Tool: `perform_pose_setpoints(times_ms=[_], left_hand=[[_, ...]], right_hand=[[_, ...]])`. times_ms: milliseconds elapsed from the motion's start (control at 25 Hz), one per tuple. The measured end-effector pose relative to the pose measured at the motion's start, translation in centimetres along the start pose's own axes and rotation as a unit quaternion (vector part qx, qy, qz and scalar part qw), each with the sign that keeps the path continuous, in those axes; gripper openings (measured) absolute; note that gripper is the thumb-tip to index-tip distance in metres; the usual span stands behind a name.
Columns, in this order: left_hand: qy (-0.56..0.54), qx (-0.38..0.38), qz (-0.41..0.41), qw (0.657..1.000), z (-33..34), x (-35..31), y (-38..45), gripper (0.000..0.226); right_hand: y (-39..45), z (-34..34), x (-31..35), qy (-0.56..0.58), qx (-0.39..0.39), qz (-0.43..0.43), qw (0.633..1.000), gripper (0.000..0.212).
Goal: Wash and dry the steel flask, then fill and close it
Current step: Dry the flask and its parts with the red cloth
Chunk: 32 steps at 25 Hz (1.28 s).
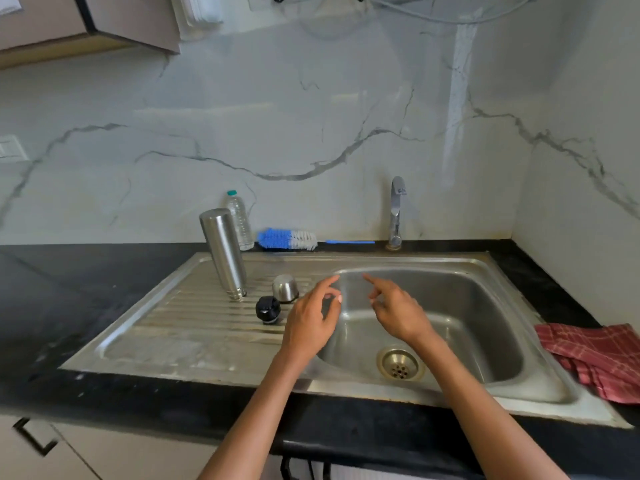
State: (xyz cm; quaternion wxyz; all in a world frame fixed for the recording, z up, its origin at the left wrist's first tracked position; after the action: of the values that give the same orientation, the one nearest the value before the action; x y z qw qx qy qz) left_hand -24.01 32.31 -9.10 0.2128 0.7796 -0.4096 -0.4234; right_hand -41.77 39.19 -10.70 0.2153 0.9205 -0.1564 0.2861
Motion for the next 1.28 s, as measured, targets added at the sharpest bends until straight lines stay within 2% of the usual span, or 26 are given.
perform_pose_setpoints(times_ms=[80,120,240,320,440,560,720,800,920,1080,1160,1240,1280], left_hand=[[0.028,0.082,-0.006,0.996,1.4,-1.3,-0.6,0.056],[0.042,0.107,-0.004,0.993,1.9,-1.8,-0.6,0.056],[0.033,0.137,0.009,0.990,4.1,-3.8,-0.4,0.040],[0.030,0.177,0.013,0.984,6.4,-5.5,-0.7,0.036],[0.027,0.231,0.063,0.971,9.9,-9.0,-1.4,0.035],[0.017,0.253,0.083,0.964,12.6,-11.6,-1.6,0.032],[0.006,0.264,0.103,0.959,15.0,-14.0,-1.5,0.030],[0.002,0.262,0.114,0.958,15.5,-15.0,-1.4,0.029],[0.001,0.267,0.118,0.956,15.9,-15.7,-1.2,0.029],[-0.023,0.262,0.102,0.959,15.3,-15.5,-0.8,0.025],[-0.068,0.271,0.060,0.958,15.1,-14.6,-0.7,0.022],[-0.150,0.269,-0.003,0.951,14.8,-13.7,-0.1,0.019],[-0.194,0.259,-0.031,0.946,14.4,-13.5,0.3,0.020]], right_hand=[[-1.2,-1.6,-1.0,-0.010,-0.014,0.015,1.000,0.035],[-1.9,-2.6,-1.6,-0.017,-0.022,0.030,0.999,0.032],[-4.8,-6.1,-3.7,-0.038,-0.055,0.061,0.996,0.040],[-7.0,-9.0,-5.3,-0.072,-0.072,0.075,0.992,0.045],[-10.2,-14.1,-8.9,-0.130,-0.096,0.127,0.979,0.043],[-12.9,-17.7,-12.2,-0.195,-0.098,0.171,0.961,0.041],[-15.0,-18.6,-15.6,-0.242,-0.020,0.222,0.944,0.052],[-15.7,-19.0,-17.0,-0.244,-0.016,0.245,0.938,0.057],[-16.1,-19.2,-17.2,-0.268,-0.043,0.235,0.933,0.042],[-16.2,-20.3,-15.9,-0.316,-0.121,0.203,0.919,0.020],[-16.0,-21.5,-15.3,-0.246,-0.184,0.196,0.931,0.016],[-15.2,-22.1,-14.5,-0.040,-0.236,0.196,0.951,0.011],[-14.5,-21.7,-14.0,0.099,-0.241,0.195,0.945,0.010]])
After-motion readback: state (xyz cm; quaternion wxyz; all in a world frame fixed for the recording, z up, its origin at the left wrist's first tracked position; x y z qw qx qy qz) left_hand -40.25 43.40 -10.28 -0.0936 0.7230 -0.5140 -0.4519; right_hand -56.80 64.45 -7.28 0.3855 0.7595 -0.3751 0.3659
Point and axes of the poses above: each hand's wrist, its own y-axis towards the middle knuckle, its own z-axis out of the palm, x = y × z, the point moved 7 cm from there along y, towards the middle knuckle, and after that the axes turned 3 degrees about -x, right-handed, at the moved point
